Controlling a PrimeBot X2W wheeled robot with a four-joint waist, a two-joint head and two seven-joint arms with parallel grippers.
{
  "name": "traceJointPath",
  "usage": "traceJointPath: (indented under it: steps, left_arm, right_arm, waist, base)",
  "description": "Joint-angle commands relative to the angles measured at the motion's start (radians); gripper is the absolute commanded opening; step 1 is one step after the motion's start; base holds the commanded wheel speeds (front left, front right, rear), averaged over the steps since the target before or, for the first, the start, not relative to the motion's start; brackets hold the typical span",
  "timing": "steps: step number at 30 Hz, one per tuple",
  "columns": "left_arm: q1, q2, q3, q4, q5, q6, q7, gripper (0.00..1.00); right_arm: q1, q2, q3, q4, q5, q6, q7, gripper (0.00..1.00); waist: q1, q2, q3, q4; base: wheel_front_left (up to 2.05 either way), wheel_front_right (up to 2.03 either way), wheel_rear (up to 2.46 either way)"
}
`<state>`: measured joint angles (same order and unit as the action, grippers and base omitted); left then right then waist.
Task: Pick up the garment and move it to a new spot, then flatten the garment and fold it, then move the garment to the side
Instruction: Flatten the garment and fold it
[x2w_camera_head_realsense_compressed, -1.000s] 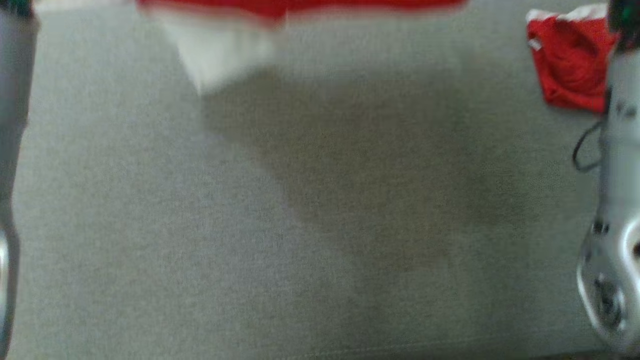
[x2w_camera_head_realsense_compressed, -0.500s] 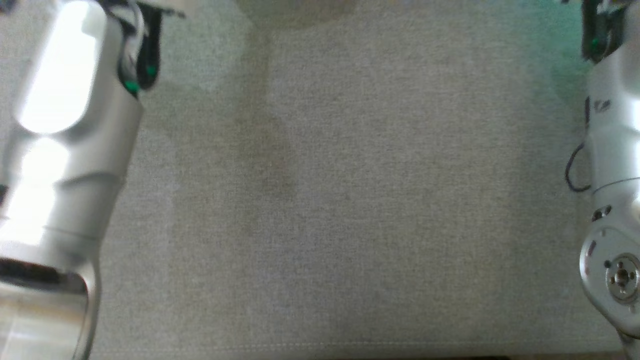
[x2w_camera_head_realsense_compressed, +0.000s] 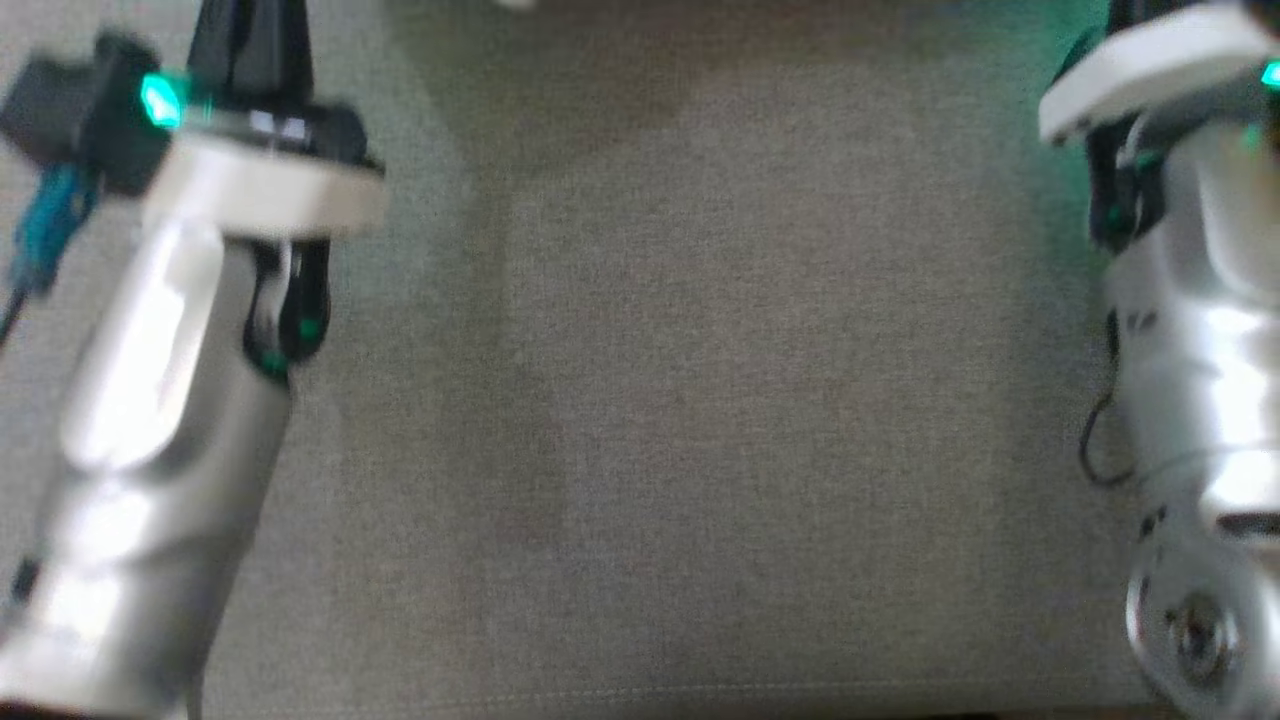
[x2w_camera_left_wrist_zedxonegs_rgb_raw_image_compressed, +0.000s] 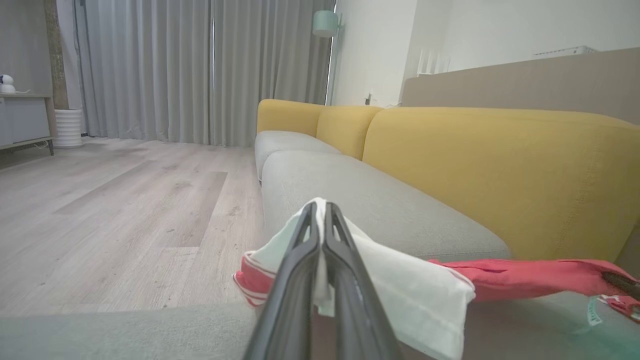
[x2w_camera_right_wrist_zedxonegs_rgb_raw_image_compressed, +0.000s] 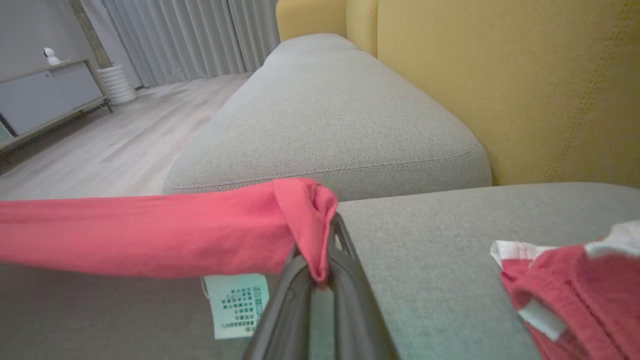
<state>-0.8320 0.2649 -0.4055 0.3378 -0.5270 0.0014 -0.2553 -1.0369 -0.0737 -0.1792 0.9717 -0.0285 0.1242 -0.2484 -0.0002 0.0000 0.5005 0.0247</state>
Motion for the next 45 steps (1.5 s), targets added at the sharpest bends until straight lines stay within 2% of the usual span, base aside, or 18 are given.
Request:
traceJointPath:
  steps: [1,5,12,18,23,32,39,45]
  left_arm:
    - [0.040,0.050,0.053,-0.074,0.011,0.012,-0.006,0.00]
    - [0.222,0.067,0.070,-0.214,0.022,0.045,-0.006,0.00]
    - [0.516,0.078,0.064,-0.388,0.021,0.118,-0.006,0.00]
    - [0.729,0.084,0.054,-0.487,0.011,0.176,-0.003,0.00]
    - [0.854,0.100,0.037,-0.532,0.013,0.208,0.014,0.00]
    - [0.968,0.104,0.007,-0.525,-0.013,0.220,0.042,0.00]
    - [0.951,0.079,-0.028,-0.446,-0.024,0.197,0.049,0.00]
    - [0.826,0.075,-0.047,-0.364,-0.006,0.157,0.064,0.00]
  right_arm:
    - [0.039,0.023,0.037,-0.054,0.035,0.007,-0.013,0.00]
    - [0.194,0.023,0.089,-0.164,0.121,0.007,-0.013,0.00]
    - [0.505,0.023,0.115,-0.407,0.219,0.007,-0.013,0.00]
    - [0.745,0.023,0.108,-0.548,0.249,0.007,-0.012,0.00]
    - [0.904,0.023,0.100,-0.642,0.280,0.007,0.019,0.00]
    - [1.043,0.023,0.083,-0.747,0.289,0.007,0.092,0.00]
    - [1.026,0.023,0.093,-0.694,0.279,0.007,0.118,0.00]
    - [0.953,0.023,0.103,-0.624,0.279,0.007,0.125,0.00]
  waist:
    - [0.0002,0.0000,-0.039,-0.003]
    - [0.0002,0.0000,-0.105,0.000]
    - [0.0002,0.0000,-0.221,0.012]
    - [0.0002,0.0000,-0.317,0.013]
    - [0.0002,0.0000,-0.381,0.012]
    - [0.0002,0.0000,-0.420,-0.002]
    - [0.0002,0.0000,-0.408,-0.005]
    - [0.0002,0.0000,-0.378,0.005]
  base:
    - [0.00,0.00,0.00]
    - [0.00,0.00,0.00]
    - [0.00,0.00,0.00]
    - [0.00,0.00,0.00]
    - [0.00,0.00,0.00]
    - [0.00,0.00,0.00]
    - [0.00,0.00,0.00]
    - [0.00,0.00,0.00]
